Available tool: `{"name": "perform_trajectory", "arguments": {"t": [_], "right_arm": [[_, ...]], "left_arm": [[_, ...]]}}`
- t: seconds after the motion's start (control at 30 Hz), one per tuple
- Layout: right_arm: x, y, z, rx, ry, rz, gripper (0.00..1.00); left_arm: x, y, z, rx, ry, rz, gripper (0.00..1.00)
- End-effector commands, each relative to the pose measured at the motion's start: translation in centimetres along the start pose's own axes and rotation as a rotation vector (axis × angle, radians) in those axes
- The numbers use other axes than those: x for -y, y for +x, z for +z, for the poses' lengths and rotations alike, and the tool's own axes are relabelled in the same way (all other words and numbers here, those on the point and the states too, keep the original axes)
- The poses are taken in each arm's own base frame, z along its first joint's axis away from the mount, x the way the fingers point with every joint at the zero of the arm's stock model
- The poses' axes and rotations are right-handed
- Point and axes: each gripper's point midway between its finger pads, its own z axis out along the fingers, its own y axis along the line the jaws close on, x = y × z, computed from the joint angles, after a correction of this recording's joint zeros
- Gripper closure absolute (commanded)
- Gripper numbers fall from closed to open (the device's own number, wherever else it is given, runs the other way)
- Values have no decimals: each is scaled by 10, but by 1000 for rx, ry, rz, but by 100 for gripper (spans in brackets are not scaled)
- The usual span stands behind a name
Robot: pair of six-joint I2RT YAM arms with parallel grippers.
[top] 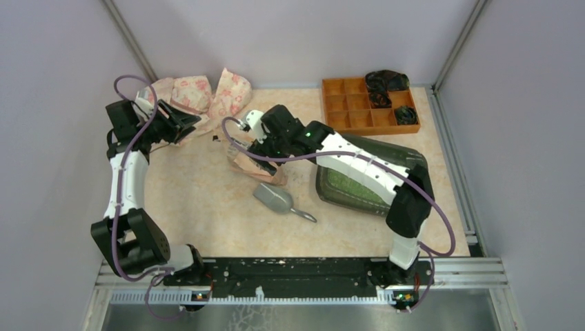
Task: Fill the litter box with clean litter
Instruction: Move the cat litter bag to the center of the board.
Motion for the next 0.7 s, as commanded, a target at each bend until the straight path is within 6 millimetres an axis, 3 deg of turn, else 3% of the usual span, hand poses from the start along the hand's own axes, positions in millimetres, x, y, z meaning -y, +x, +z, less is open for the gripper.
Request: {"name": "perform_trajectory", "arguments": {"t": [0.0,0.33,0.47,0.57,0.67], "right_arm": [[0,-31,-18,154,-19,23,20],[15,-7,18,46,73,21,21],[11,-6,31,37,47,21,26],[9,0,40,10,44,27,34],[12,4,47,-11,59,40,56]], "left_arm": [[8,-4,-9,28,-3,39,41],[14,-1,-17,41,-16,53,42],[16,0,-19,41,-15,53,42],[18,1,-20,42,-11,55,42],[19,1,-20,42,-10,56,42]]}}
